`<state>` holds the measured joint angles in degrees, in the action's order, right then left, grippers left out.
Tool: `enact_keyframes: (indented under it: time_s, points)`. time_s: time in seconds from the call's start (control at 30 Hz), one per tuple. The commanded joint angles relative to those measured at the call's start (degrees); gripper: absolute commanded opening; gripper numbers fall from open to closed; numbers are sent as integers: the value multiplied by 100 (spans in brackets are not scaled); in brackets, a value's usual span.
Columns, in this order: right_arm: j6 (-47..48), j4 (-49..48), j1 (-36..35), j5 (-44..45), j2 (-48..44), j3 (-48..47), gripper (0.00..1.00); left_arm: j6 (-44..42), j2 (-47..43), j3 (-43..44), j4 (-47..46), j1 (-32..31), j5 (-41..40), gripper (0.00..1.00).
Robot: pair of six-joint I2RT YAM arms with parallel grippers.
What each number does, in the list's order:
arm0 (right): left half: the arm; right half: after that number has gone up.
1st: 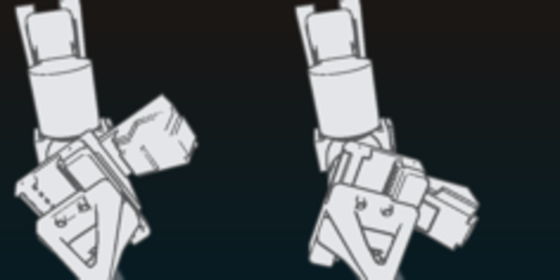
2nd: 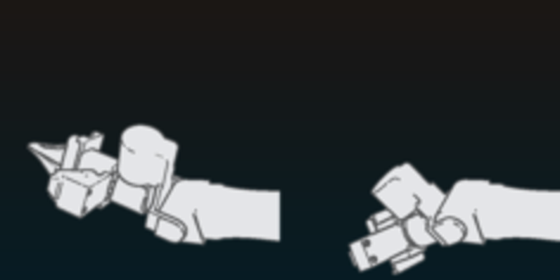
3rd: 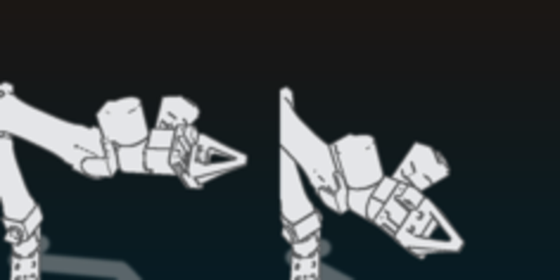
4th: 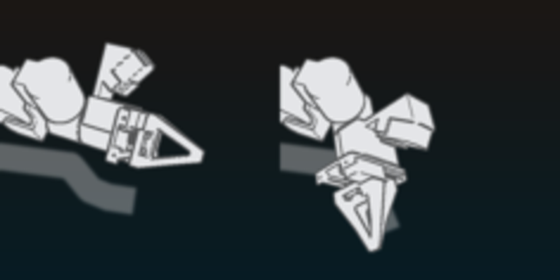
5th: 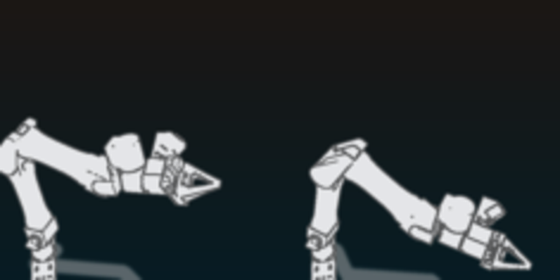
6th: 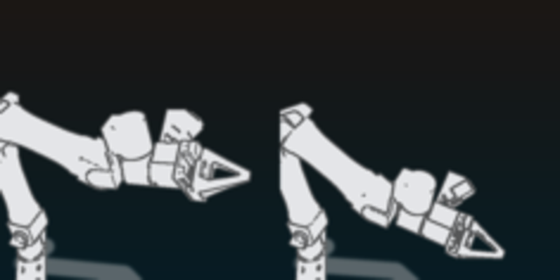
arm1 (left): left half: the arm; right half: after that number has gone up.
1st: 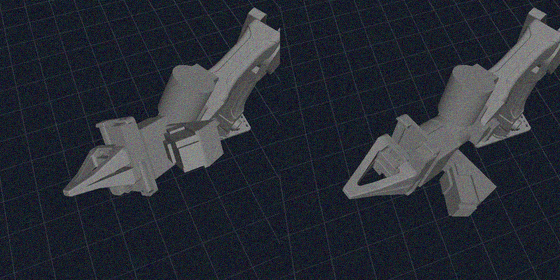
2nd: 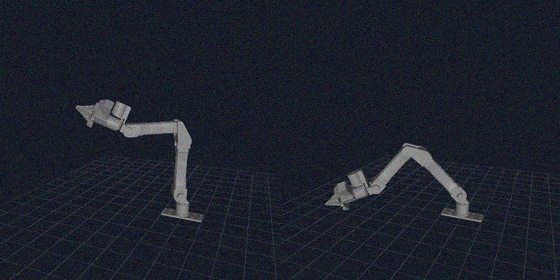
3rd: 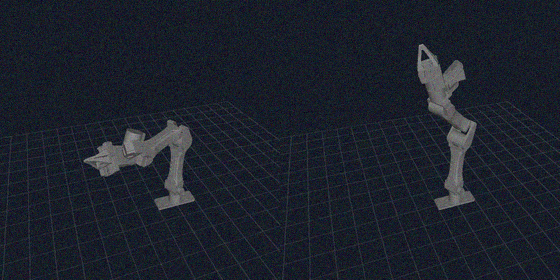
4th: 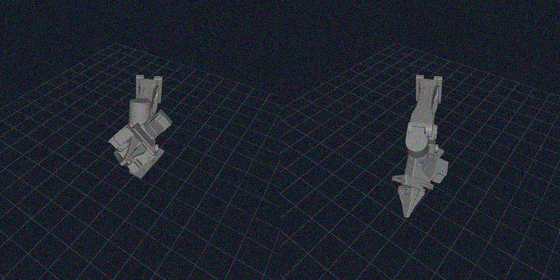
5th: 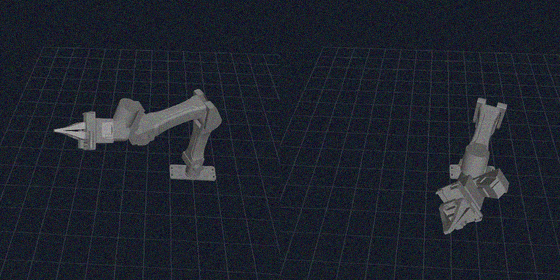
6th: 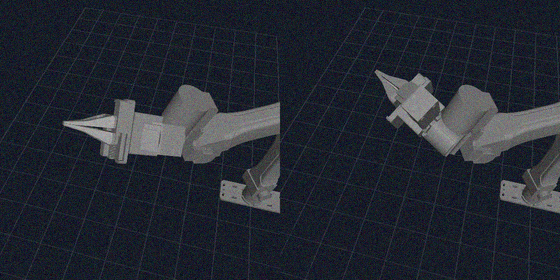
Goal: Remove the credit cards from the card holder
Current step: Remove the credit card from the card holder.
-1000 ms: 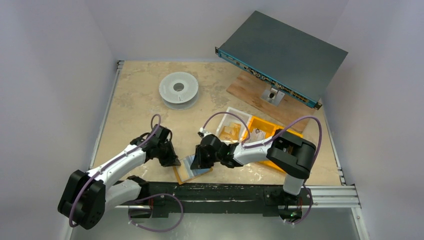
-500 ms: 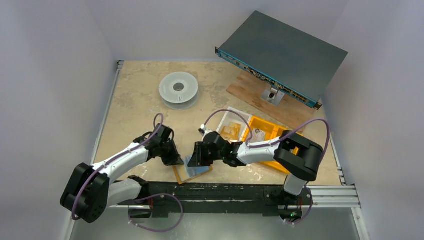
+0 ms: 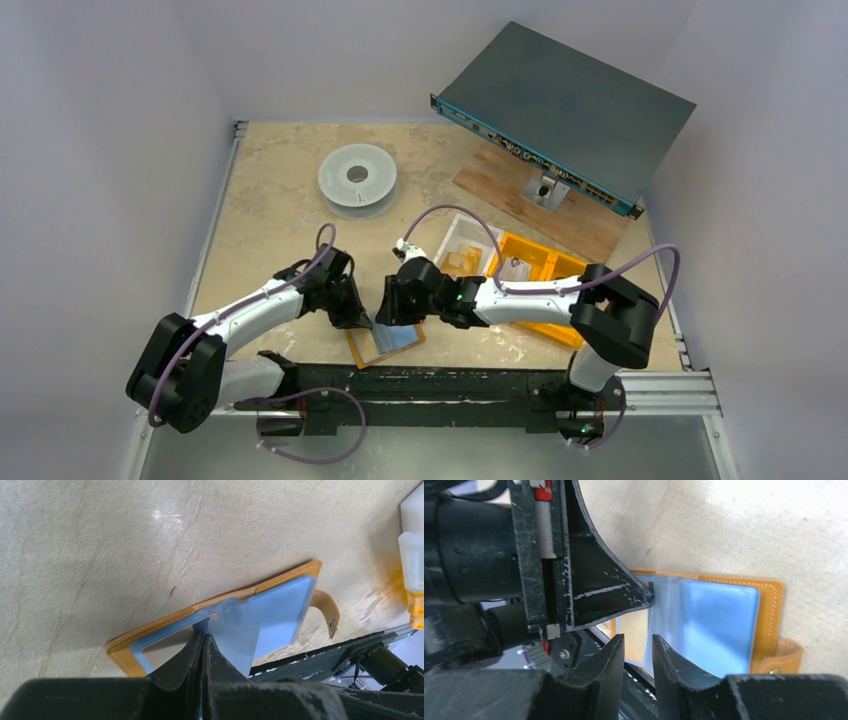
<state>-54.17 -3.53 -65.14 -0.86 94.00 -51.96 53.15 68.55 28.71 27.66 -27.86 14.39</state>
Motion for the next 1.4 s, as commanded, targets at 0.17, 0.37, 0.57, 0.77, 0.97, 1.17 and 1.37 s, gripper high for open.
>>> enact_keyframes:
  time_s: [0.17,0.37,0.57,0.77,0.97,1.17,1.37]
  points:
    - [270,980,-148,921,-305,-152,28,-144,166,402,-187,-282,227,0]
    - [208,1332,-148,1370,-790,-73,29,-91,347,664,-329,-497,315,0]
    - [92,1474,-147,1406,-1146,104,30,138,659,890,-559,-817,434,0]
    - [-2,1632,-148,1553,-1432,248,31,343,883,1119,-703,-1217,392,0]
    - [-45,1783,-148,1635,-1739,357,31,613,1279,1137,-1065,-1493,569,4]
    - [-84,1873,-148,1677,-1873,430,31,827,1413,1155,-1229,-1737,604,14]
    - [-91,1952,-148,1831,-1876,433,31,985,1474,1051,-1480,-1835,726,23]
